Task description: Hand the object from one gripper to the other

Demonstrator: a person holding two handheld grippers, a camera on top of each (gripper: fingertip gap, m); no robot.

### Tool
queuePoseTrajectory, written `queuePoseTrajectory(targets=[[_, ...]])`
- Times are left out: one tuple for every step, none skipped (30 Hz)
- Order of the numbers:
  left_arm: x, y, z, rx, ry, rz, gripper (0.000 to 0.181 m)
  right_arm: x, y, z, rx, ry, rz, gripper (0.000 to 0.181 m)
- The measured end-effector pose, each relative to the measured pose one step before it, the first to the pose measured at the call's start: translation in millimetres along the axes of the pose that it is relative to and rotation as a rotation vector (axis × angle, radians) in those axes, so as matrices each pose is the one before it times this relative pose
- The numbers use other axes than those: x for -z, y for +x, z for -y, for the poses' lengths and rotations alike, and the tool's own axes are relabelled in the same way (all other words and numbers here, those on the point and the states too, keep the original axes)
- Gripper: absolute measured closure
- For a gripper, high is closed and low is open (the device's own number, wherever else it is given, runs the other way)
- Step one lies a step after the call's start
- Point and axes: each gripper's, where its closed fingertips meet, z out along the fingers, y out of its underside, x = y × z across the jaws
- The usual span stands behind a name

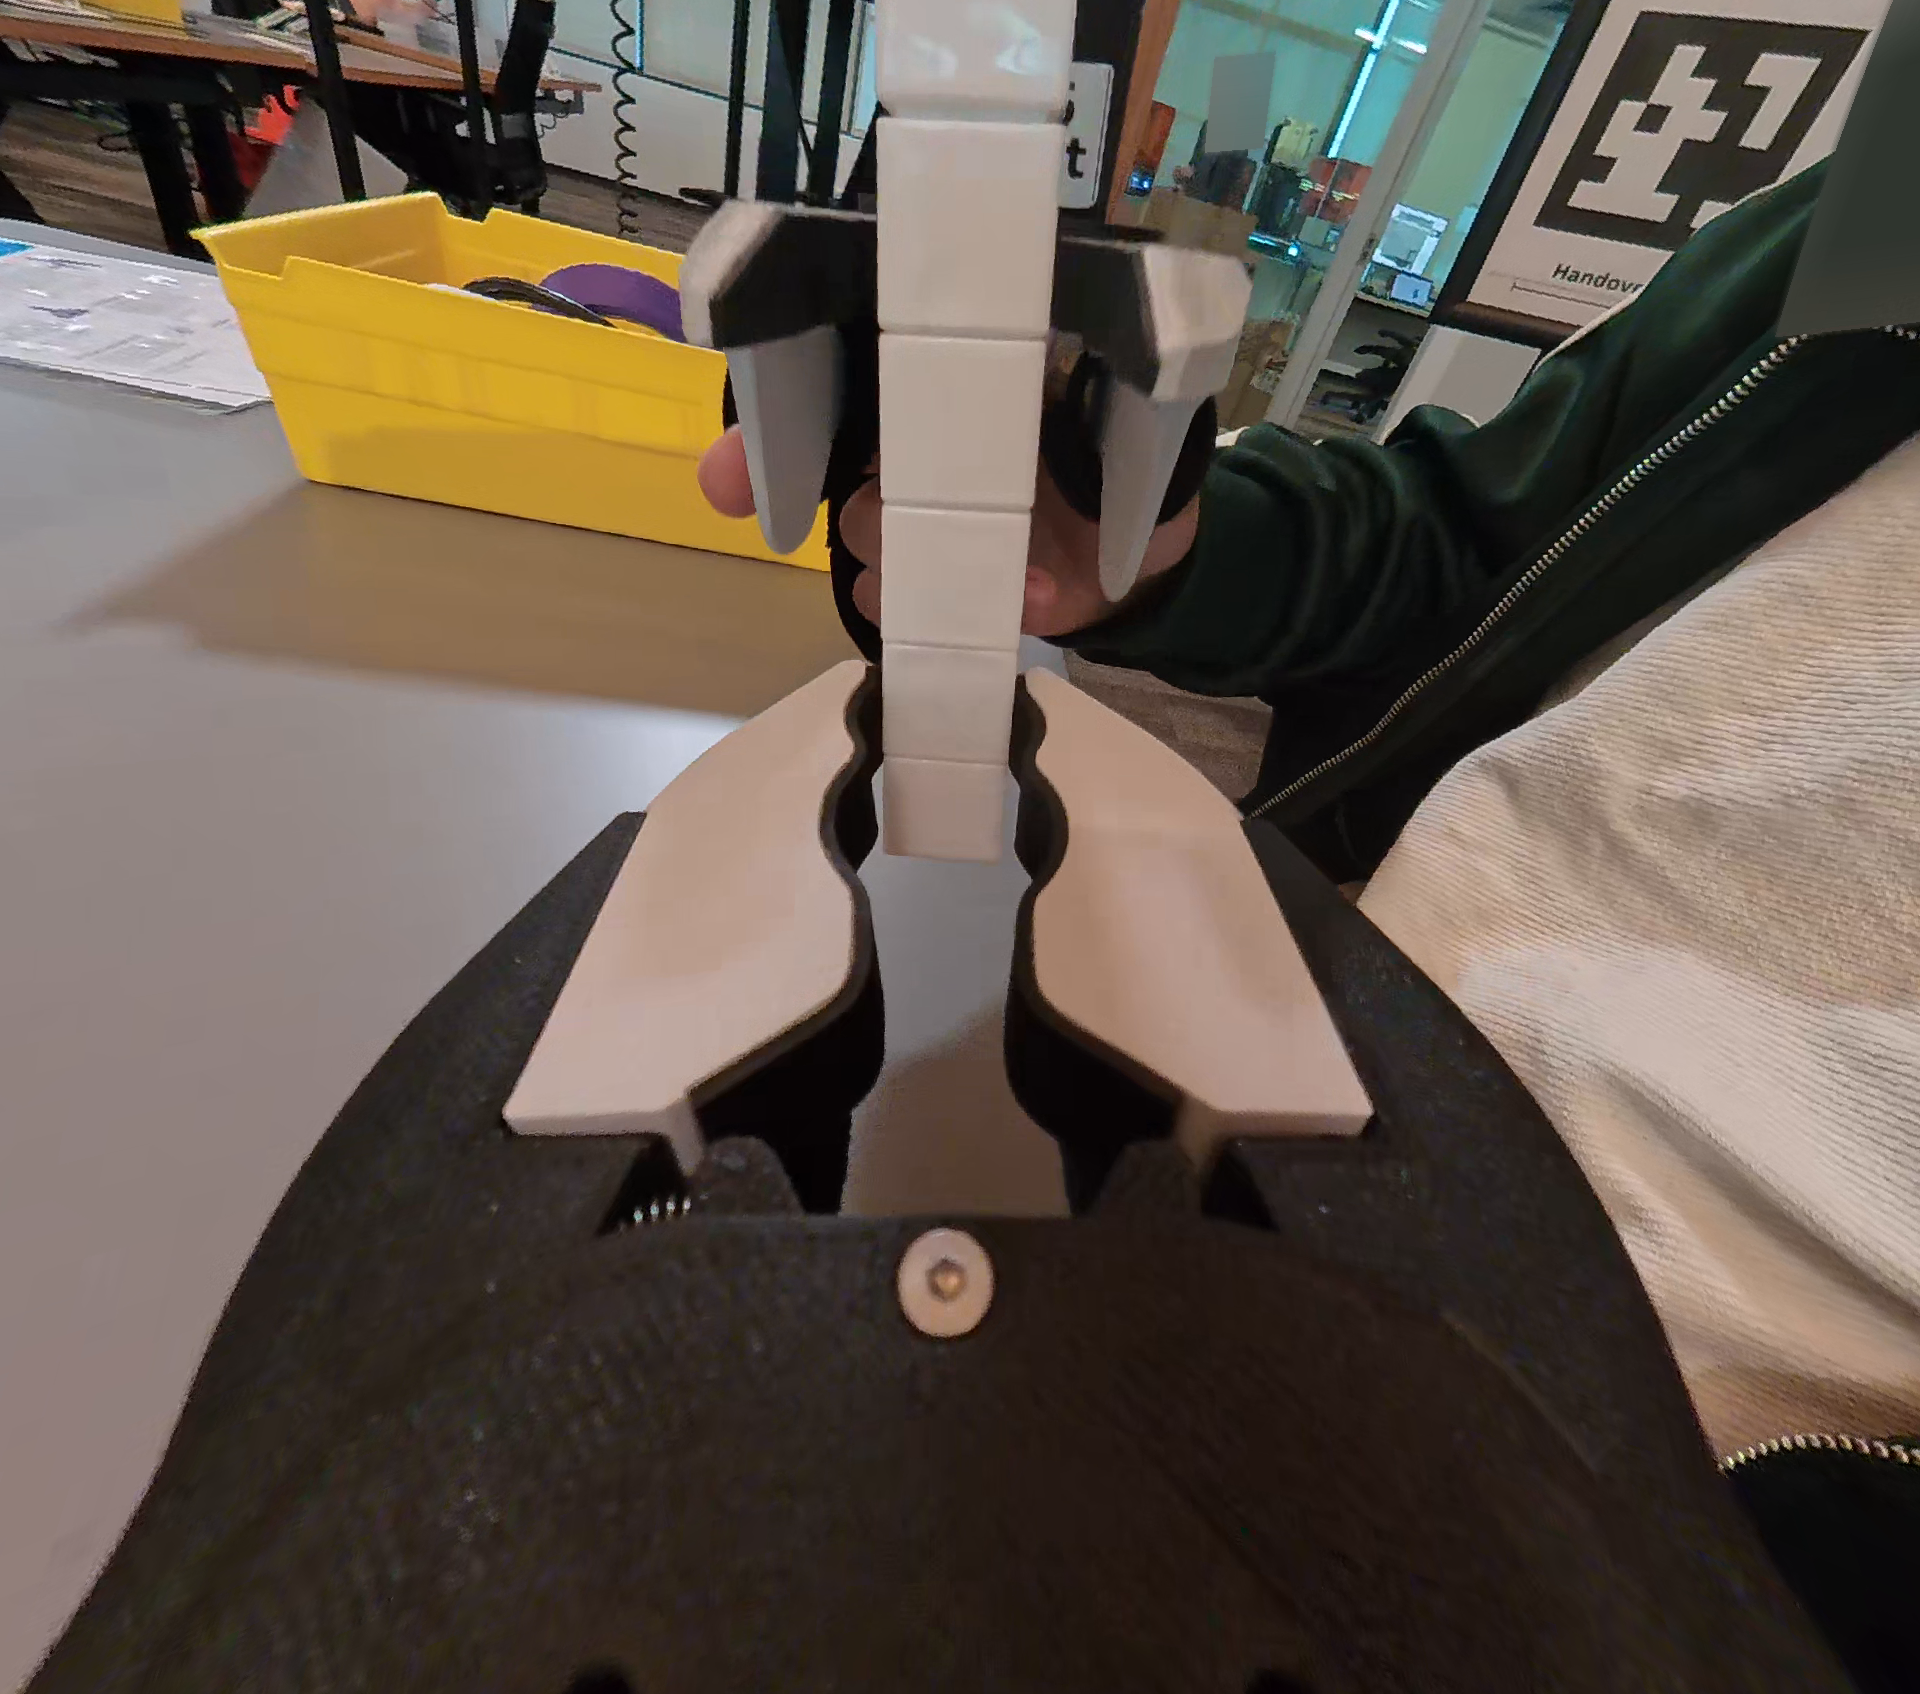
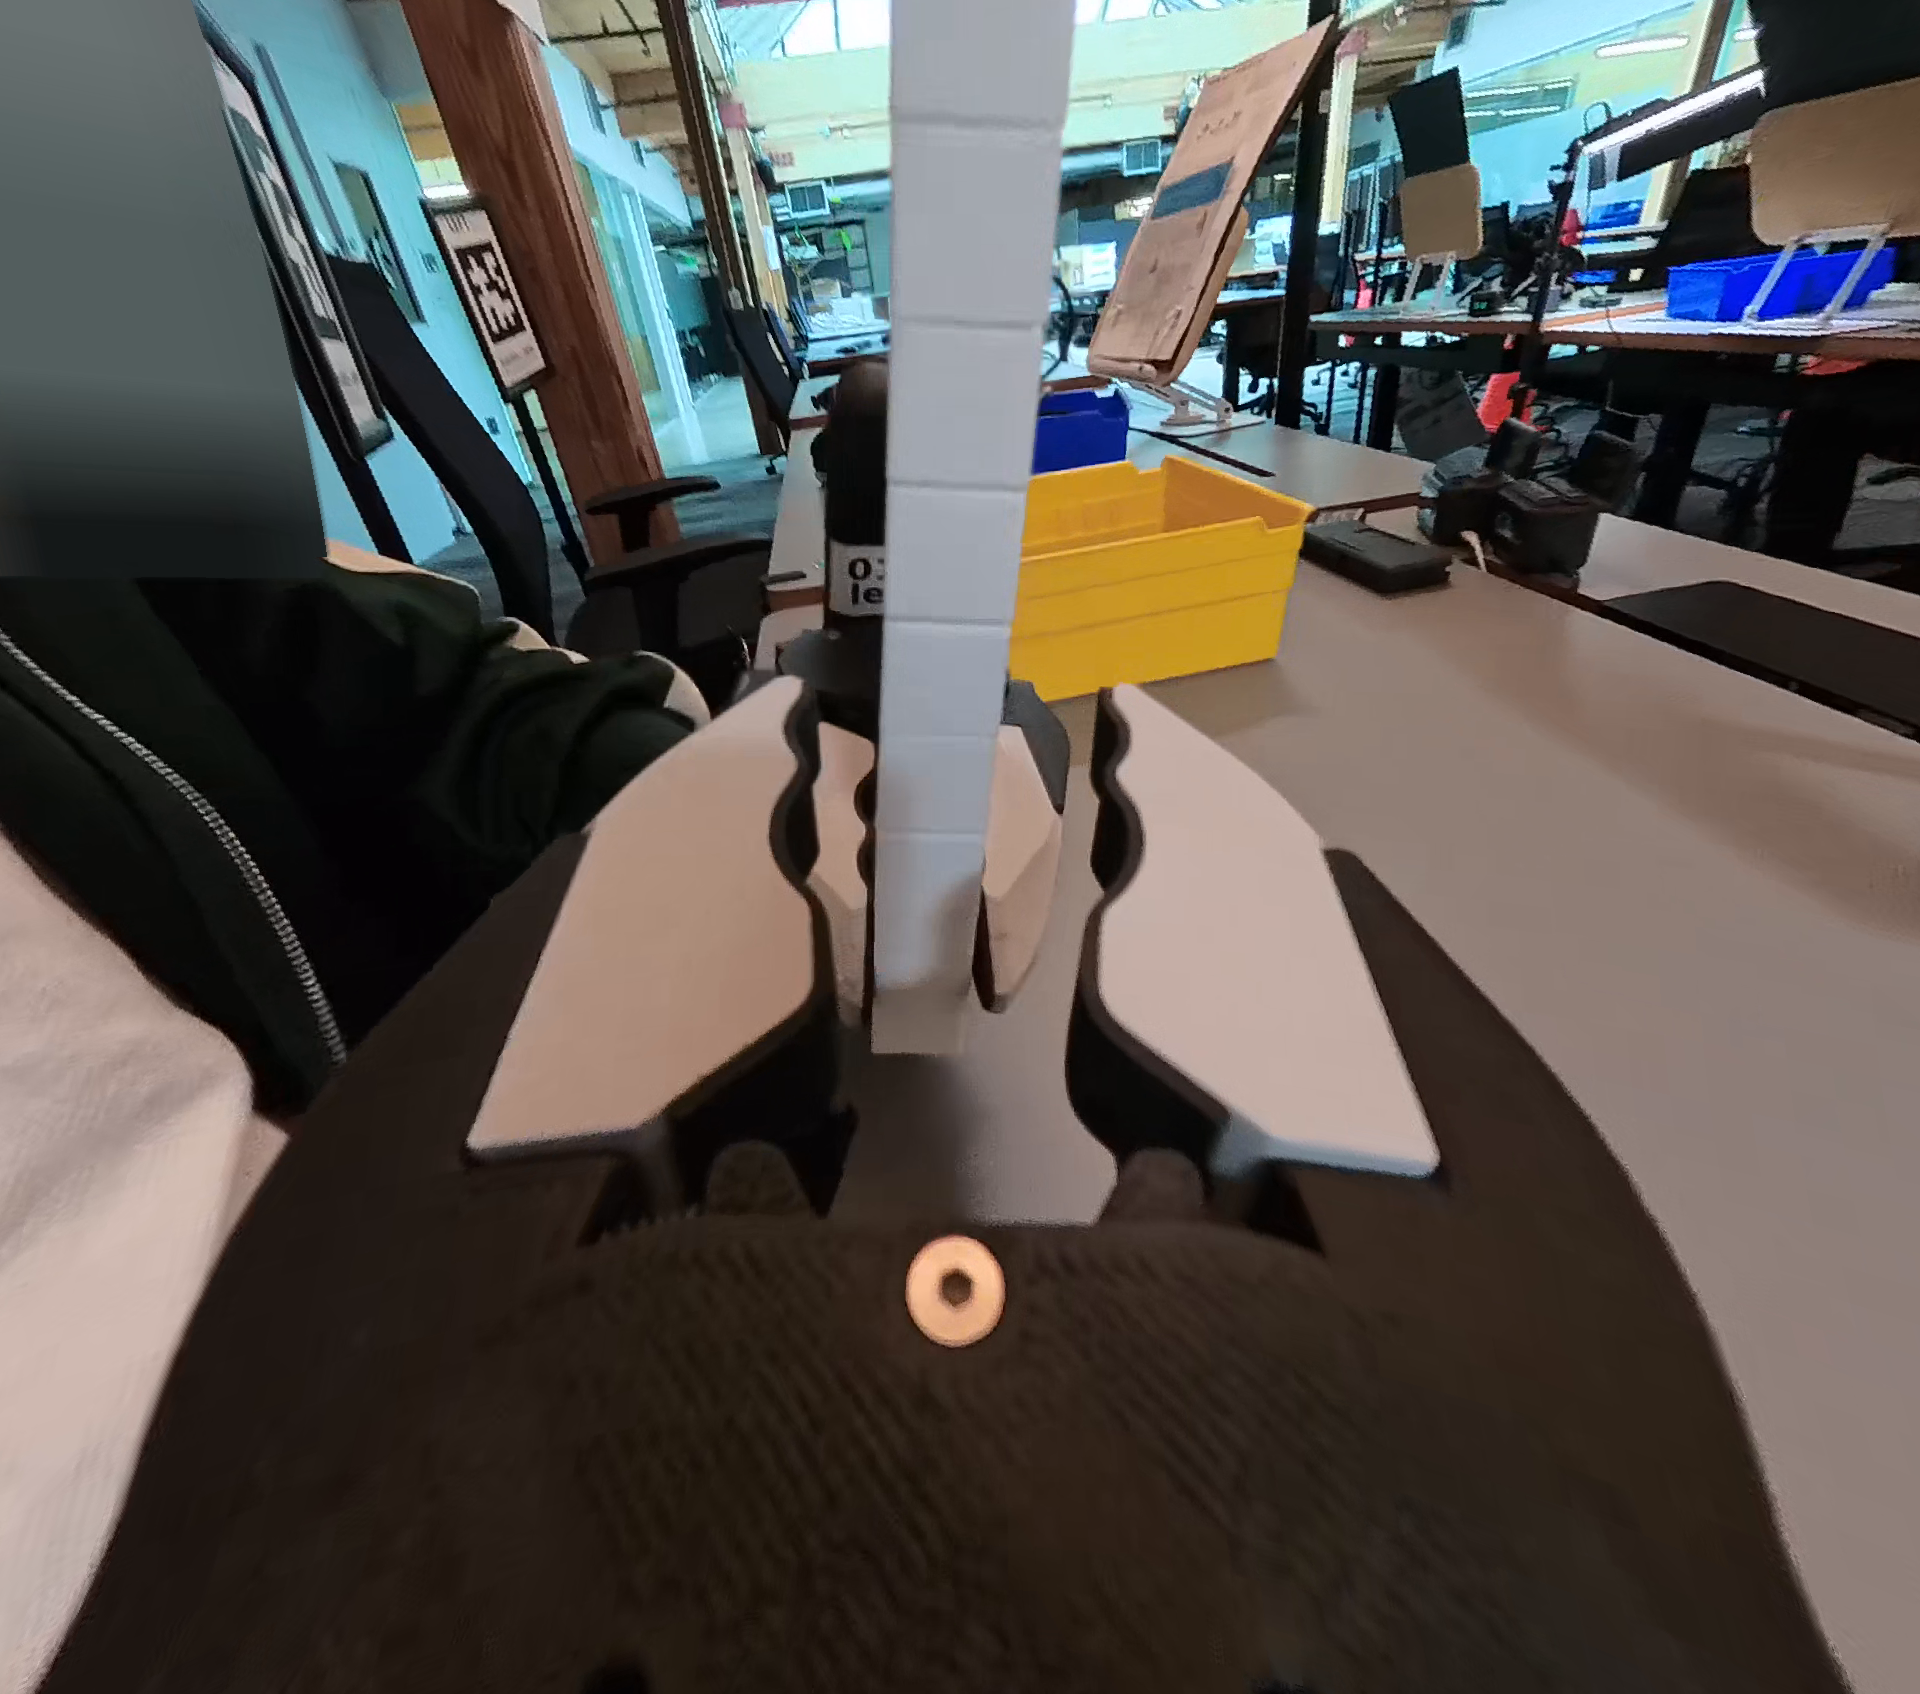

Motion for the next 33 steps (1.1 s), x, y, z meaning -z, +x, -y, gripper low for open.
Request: queuePoseTrajectory(targets=[[0.1, -0.28, -0.46, 0.0024, -0.0005, -0.0003, 0.158, -0.92, 0.66, -3.07, 0.0041, -0.0098, -0.0068, 0.134], [-0.11, -0.23, -0.43, 0.0008, -0.0008, -0.0003, 0.158, -0.52, 0.39, -2.12, 0.0005, -0.0049, -0.0034, 0.136], [-0.21, 0.01, -0.7, 0.0012, -0.0023, -0.0024, 0.158, -0.2, 0.33, -1.21, -0.0035, 0.0013, -0.0013, 0.14], [-0.36, 0.11, -0.93, 0.0012, -0.0023, -0.0022, 0.158, 0.28, 0.73, -0.79, -0.0043, 0.0016, -0.0028, 0.147], [-0.25, -0.49, -0.8, 0.0026, -0.0012, 0.0001, 0.158, 0.47, -0.31, -0.36, 0.0001, 0.003, 0.0033, 0.151], [-0.2, -0.47, -0.62, 0.0056, 0.0019, -0.0015, 0.158, 0.34, -0.95, -0.67, 0.0023, 0.0011, 0.0063, 0.158], [-0.11, -0.6, -0.34, 0.0095, 0.0048, -0.002, 0.158, 0.14, 0.96, -0.93, -0.0028, -0.0028, -0.0062, 0.158], [0.03, -0.76, -0.63, 0.0106, 0.0025, -0.0029, 0.158, 0.12, -0.01, -0.75, 0.0007, -0.0026, 0.0006, 0.158], [-0.01, -0.54, -0.55, 0.0081, 0.0007, -0.0024, 0.157, 0.03, 0.4, -0.89, 0.0029, -0.0035, -0.0026, 0.158], [-0.3, -0.67, 0.03, 0.0027, 0.0028, 0.0017, 0.152, 0.3, 0.82, -0.63, 0.0045, -0.0024, -0.0057, 0.159], [-0.28, -1.05, -0.33, 0.0001, 0.0, 0.0061, 0.145, 0.7, 1.12, -0.17, 0.0065, 0.0008, -0.0068, 0.159], [-0.31, -1.25, -0.77, -0.0025, -0.0035, 0.009, 0.14, 0.85, 1.05, 0.04, 0.003, 0.002, -0.0042, 0.159], [-0.35, -1.3, -0.61, -0.0055, -0.0024, 0.0103, 0.135, 1.11, 1.16, -0.05, -0.0038, 0.0012, -0.0023, 0.159], [-0.34, -1.77, -0.71, -0.0044, -0.0021, 0.0127, 0.129, 1.11, 1.56, -0.16, -0.0071, 0.0014, -0.0028, 0.159], [-0.25, -1.37, -0.48, -0.0022, -0.0013, 0.0098, 0.124, 1.29, 2.02, -0.29, -0.0073, 0.0017, -0.0057, 0.159], [-0.18, -1.14, -0.08, 0.0013, 0.0017, 0.0064, 0.12, 1.34, 2.14, -0.97, -0.0069, -0.0006, -0.0055, 0.159], [0.03, -1.24, 0.44, 0.0056, 0.0056, 0.0053, 0.117, 1.09, 1.9, -1.66, -0.0064, -0.0042, -0.0039, 0.159], [0.12, -1.48, 1.03, 0.0098, 0.0099, 0.0052, 0.112, 0.93, 1.66, -2.15, -0.004, -0.006, -0.0029, 0.159], [0.33, -1.35, 1.16, 0.0103, 0.011, 0.0048, 0.11, 0.76, 1.49, -2.98, -0.0016, -0.0088, -0.0027, 0.159], [0.74, -0.77, 1.54, 0.0073, 0.0117, 0.0023, 0.108, 0.48, 1.09, -3.08, 0.0011, -0.0082, -0.0019, 0.159], [1.19, -0.1, 1.97, 0.0037, 0.0105, -0.0007, 0.109, 0.22, 0.51, -3.22, -0.0011, -0.0068, 0.0004, 0.159], [1.7, 0.01, 3.09, -0.0024, 0.0148, 0.0023, 0.11, -0.01, 0.31, -3.07, -0.0045, -0.0066, 0.0017, 0.159], [2.16, 0.21, 4.65, -0.0084, 0.0212, 0.0041, 0.111, -0.23, 0.16, -3.08, -0.0075, -0.0061, 0.0026, 0.159], [2.51, 0.4, 5.69, -0.0097, 0.0253, 0.005, 0.112, -0.56, -0.41, -2.75, -0.0111, -0.0029, 0.005, 0.16], [2.78, 0.22, 6.18, -0.0087, 0.0267, 0.005, 0.115, -1.03, -0.9, -2.26, -0.0165, 0.0017, 0.0091, 0.16], [2.9, 0.48, 6.93, -0.006, 0.0302, 0.0033, 0.118, -1.44, -1.61, -2.21, -0.0223, 0.0038, 0.0138, 0.16], [2.66, 0.78, 6.98, -0.0005, 0.0306, -0.0009, 0.122, -2.09, -2.16, -2.47, -0.0234, 0.0026, 0.0167, 0.16], [2.33, 0.97, 6.58, 0.0074, 0.0268, -0.0049, 0.129, -2.57, -2.21, -2.65, -0.0211, 0.0024, 0.0171, 0.16], [1.69, 0.65, 5.84, 0.0122, 0.022, -0.0055, 0.132, -3.04, -2.44, -2.77, -0.0178, 0.0006, 0.0188, 0.159], [1.28, 0.49, 5.09, 0.0158, 0.0181, -0.0047, 0.132, -3.29, -2.65, -2.67, -0.0134, -0.003, 0.0194, 0.159], [1.11, 1.1, 4.22, 0.0156, 0.015, -0.0082, 0.132, -3.14, -2.59, -2.32, -0.0068, -0.0041, 0.0167, 0.159], [0.86, 1.05, 3.47, 0.0128, 0.0132, -0.0074, 0.133, -2.93, -2.31, -1.86, -0.0009, -0.0025, 0.0136, 0.159], [0.64, 1.1, 2.49, 0.0105, 0.0073, -0.0067, 0.135, -2.85, -2.12, -1.71, 0.0009, -0.0019, 0.0119, 0.159]])
